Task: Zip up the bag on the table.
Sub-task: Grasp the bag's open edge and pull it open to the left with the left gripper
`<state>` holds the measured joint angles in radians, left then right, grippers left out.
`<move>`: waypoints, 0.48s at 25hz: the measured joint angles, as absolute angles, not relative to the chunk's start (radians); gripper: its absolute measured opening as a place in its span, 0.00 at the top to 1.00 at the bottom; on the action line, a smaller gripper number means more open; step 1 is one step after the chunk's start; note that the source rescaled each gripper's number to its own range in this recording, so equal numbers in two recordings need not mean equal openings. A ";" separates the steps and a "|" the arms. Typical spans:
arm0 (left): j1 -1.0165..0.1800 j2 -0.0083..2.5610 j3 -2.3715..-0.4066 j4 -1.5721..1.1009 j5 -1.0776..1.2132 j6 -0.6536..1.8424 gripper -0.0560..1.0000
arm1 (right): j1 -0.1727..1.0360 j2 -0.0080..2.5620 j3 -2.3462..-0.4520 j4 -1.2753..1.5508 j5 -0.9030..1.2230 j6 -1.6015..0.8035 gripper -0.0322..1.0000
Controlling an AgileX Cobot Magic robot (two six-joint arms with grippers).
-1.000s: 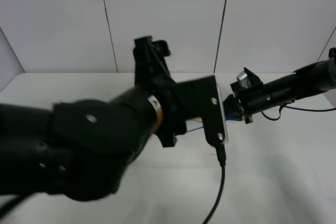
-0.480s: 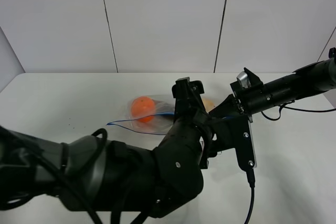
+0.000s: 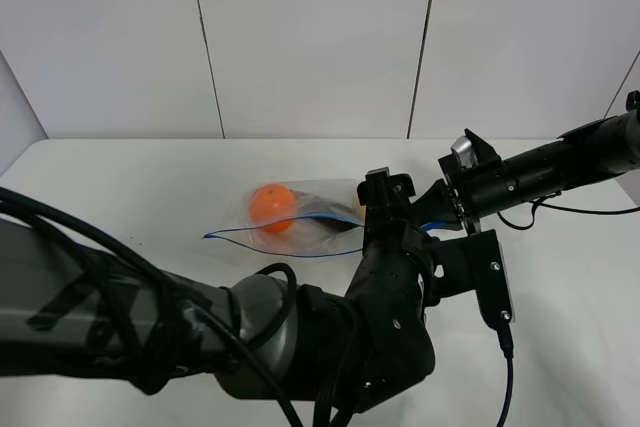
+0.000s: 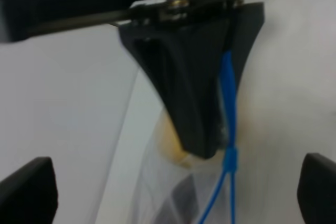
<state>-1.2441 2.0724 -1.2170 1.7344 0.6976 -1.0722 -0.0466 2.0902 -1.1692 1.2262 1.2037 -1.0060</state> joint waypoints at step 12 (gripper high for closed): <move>-1.214 2.093 -1.239 1.736 0.678 -1.075 0.24 | -0.047 2.090 -1.169 1.227 1.204 -1.005 0.94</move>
<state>-1.2143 2.0931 -1.2386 1.7364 0.6785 -1.0749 -0.0466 2.0902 -1.1692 1.2271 1.2037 -1.0050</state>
